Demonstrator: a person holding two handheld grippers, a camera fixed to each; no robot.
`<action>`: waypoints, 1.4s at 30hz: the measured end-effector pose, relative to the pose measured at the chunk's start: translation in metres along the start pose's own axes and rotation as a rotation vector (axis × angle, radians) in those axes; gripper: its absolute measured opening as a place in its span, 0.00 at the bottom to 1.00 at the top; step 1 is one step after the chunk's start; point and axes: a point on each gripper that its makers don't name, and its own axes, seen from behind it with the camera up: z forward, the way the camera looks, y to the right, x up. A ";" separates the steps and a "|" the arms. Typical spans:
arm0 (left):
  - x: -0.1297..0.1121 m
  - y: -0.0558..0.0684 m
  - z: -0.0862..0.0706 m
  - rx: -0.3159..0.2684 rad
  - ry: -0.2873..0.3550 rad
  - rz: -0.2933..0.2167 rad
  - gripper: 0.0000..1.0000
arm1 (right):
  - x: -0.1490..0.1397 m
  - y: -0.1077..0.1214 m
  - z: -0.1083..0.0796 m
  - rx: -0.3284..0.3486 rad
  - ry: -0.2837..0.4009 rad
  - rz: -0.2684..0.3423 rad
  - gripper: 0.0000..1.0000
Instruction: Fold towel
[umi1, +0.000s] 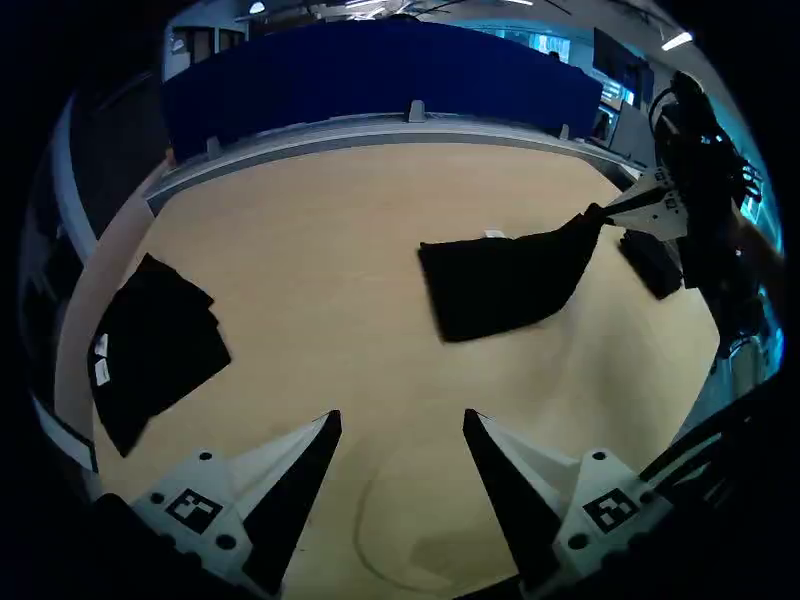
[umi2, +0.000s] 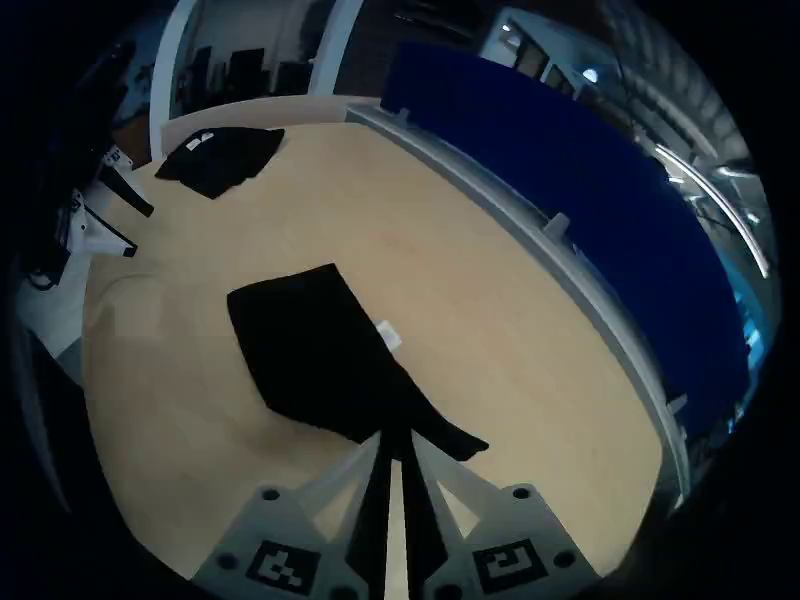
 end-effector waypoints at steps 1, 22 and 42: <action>-0.001 0.000 -0.001 0.001 0.001 -0.002 0.90 | 0.004 -0.001 0.002 0.004 0.002 -0.012 0.06; -0.008 -0.004 -0.011 0.015 0.016 -0.071 0.90 | 0.078 -0.103 0.081 0.151 0.049 -0.169 0.06; -0.013 -0.011 -0.010 0.020 0.020 -0.078 0.90 | 0.070 -0.162 0.129 0.220 0.048 -0.039 0.21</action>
